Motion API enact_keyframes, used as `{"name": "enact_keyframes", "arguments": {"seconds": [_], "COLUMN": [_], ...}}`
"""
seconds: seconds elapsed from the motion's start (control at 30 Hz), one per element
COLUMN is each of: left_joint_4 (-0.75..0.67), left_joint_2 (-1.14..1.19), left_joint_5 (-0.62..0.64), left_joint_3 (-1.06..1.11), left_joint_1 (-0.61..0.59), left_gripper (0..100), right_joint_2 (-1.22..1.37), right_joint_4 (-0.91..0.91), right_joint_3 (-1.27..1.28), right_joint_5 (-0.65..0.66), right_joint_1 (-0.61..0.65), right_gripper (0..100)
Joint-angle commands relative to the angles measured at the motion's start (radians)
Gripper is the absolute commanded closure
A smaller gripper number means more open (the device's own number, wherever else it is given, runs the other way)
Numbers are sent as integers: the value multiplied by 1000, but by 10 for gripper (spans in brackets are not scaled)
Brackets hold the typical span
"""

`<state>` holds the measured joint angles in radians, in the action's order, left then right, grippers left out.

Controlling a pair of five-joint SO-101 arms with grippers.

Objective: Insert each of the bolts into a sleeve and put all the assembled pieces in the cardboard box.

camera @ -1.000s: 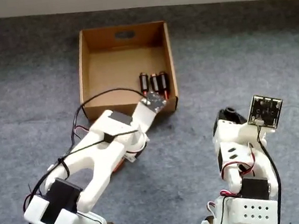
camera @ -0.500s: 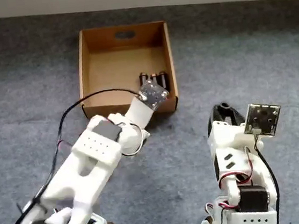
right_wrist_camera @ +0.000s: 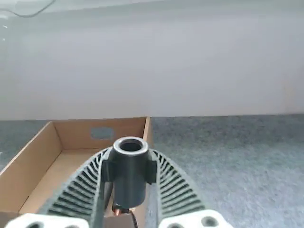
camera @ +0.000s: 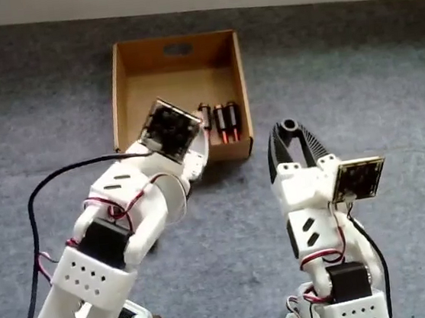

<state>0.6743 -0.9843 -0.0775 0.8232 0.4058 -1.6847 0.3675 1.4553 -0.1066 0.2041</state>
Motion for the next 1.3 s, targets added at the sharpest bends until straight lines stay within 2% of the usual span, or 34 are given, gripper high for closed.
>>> {"name": "enact_keyframes", "arguments": {"seconds": [0.0,0.23,0.47,0.73,0.87,1.0,1.27], "left_joint_4": [-147,-359,-485,-600,-689,-740,-747], "left_joint_2": [-54,-82,-79,-76,7,130,202], "left_joint_5": [72,155,238,241,241,241,241], "left_joint_3": [-4,-4,-4,35,59,41,2], "left_joint_1": [7,12,13,186,223,225,228], "left_gripper": [992,992,992,992,992,992,992], "right_joint_2": [-12,-12,-15,-19,-21,-21,-21], "right_joint_4": [-156,-213,-214,-214,-214,-214,-214], "right_joint_3": [70,154,154,145,145,145,145], "right_joint_5": [-5,32,31,31,31,35,37], "right_joint_1": [7,7,8,8,21,39,39], "right_gripper": [993,993,993,993,993,993,993]}}
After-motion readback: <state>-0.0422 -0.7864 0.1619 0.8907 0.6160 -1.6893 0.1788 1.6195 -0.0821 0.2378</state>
